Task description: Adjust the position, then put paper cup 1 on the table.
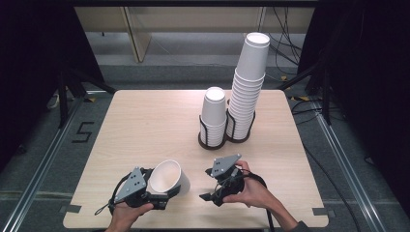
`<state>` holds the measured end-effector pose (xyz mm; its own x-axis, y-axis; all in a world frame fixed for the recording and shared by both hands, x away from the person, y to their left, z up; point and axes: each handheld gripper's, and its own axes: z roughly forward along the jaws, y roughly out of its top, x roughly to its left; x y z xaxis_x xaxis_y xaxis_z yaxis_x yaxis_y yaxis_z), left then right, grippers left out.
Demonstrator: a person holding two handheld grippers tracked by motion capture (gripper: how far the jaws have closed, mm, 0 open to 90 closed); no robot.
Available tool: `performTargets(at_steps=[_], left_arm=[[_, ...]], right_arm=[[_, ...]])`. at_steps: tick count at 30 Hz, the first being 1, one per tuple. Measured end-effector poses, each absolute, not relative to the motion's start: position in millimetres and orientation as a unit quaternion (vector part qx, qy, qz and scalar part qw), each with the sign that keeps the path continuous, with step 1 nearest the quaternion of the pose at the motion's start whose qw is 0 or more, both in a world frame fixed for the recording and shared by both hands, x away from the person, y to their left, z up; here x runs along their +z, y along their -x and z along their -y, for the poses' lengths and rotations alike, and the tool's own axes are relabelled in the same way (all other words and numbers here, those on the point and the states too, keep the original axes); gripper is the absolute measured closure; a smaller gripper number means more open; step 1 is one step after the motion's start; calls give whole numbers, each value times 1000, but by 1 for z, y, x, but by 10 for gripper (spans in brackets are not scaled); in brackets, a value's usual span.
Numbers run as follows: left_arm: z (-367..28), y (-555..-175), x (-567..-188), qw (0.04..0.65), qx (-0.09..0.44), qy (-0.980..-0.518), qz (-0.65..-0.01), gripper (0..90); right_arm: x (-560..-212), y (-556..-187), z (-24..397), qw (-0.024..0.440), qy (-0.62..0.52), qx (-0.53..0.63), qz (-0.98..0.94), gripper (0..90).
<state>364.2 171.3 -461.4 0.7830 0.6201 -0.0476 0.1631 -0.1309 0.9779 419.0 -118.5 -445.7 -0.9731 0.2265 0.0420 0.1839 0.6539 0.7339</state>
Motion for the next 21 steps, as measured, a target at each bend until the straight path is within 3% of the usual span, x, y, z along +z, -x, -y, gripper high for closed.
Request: performTargets(at_steps=[21], left_arm=[[-188,-375,-464,544,239,-723,-351,156]], right_arm=[[-453,-405,148,44,-141,407,-902,178]])
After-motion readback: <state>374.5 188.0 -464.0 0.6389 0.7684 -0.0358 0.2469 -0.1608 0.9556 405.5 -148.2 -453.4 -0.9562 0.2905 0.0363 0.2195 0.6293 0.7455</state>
